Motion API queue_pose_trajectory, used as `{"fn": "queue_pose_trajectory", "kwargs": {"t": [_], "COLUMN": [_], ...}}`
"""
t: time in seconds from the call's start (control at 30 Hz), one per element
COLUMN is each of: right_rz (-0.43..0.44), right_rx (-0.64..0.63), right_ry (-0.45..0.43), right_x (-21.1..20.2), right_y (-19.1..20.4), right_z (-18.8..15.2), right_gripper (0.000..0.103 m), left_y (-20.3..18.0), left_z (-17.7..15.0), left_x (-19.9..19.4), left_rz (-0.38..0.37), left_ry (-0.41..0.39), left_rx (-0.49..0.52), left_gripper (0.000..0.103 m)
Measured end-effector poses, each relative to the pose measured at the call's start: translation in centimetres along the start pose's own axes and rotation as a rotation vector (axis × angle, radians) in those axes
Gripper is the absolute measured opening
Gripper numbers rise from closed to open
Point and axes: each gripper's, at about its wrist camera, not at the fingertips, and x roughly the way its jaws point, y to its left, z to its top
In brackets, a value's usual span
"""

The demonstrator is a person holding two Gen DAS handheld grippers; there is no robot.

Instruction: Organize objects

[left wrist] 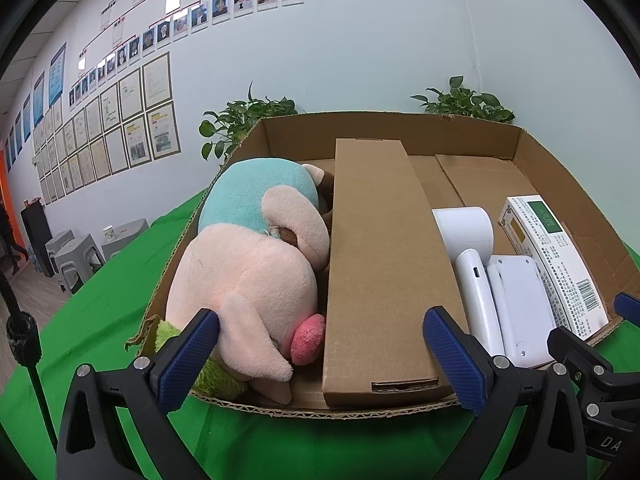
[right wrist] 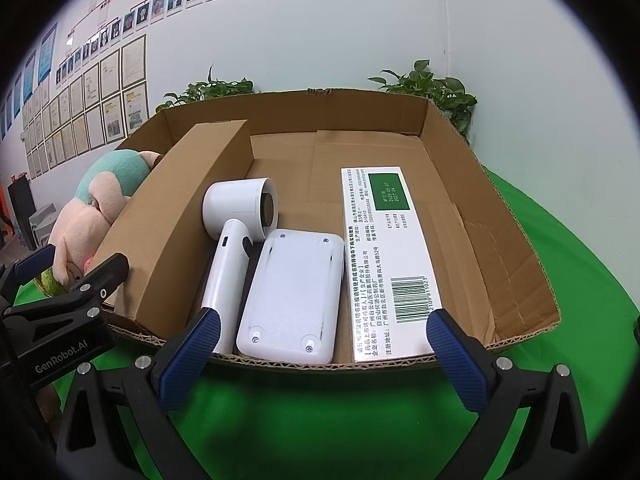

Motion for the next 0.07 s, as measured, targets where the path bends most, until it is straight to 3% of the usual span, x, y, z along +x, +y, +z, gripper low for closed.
{"fn": "queue_pose_trajectory", "kwargs": {"t": [0.07], "right_rz": [-0.003], "right_rx": [-0.001], "right_ry": [0.001], "right_x": [0.03], "right_y": [0.03], "right_z": [-0.02], "right_gripper": [0.103], "left_y": [-0.07], "left_z": [-0.01], "left_x": [0.04], "left_rz": [0.002], "left_ry": [0.003], "left_rx": [0.004], "left_gripper": [0.103]}}
